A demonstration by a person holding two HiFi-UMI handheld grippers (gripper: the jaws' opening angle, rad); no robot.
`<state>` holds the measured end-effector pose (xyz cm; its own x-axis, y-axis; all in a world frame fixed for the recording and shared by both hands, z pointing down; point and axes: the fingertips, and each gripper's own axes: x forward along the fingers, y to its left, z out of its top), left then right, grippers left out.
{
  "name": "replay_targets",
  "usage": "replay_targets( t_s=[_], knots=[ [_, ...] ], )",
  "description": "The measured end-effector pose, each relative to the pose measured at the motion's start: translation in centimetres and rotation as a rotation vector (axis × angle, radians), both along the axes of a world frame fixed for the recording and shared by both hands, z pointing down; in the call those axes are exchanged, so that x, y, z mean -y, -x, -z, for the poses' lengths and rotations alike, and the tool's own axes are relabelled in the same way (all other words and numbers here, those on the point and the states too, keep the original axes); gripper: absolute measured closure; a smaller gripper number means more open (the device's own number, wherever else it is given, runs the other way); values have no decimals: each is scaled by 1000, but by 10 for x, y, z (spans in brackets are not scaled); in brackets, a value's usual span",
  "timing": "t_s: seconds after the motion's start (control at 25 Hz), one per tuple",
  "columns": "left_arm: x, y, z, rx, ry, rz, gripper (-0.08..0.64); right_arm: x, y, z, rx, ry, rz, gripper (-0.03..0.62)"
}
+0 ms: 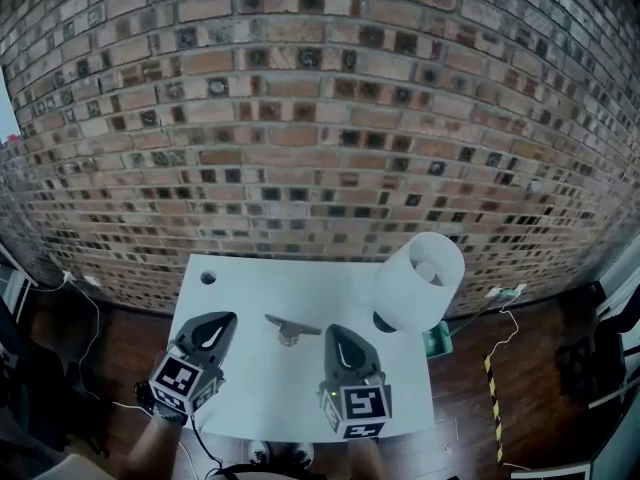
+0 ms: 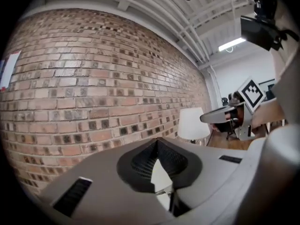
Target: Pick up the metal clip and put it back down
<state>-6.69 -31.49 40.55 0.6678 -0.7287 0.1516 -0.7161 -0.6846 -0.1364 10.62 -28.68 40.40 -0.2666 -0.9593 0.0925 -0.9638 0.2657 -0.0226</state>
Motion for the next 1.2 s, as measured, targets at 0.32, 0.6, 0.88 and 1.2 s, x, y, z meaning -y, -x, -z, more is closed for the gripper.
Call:
replay_targets(
  t_s=[0.32, 0.6, 0.88, 1.2],
  knots=[
    [-27, 9, 20, -320, 110, -60, 554, -14, 23, 20, 8, -30, 19, 606],
    [-41, 12, 16, -202, 29, -46, 554, -26, 29, 29, -4, -51, 12, 606],
    [-45, 25, 21, -210, 10, -31, 554, -33, 37, 32, -23, -53, -15, 606],
    [-51, 40, 15, -196, 19, -57, 554, -43, 54, 23, -34, -19, -50, 607]
  ],
)
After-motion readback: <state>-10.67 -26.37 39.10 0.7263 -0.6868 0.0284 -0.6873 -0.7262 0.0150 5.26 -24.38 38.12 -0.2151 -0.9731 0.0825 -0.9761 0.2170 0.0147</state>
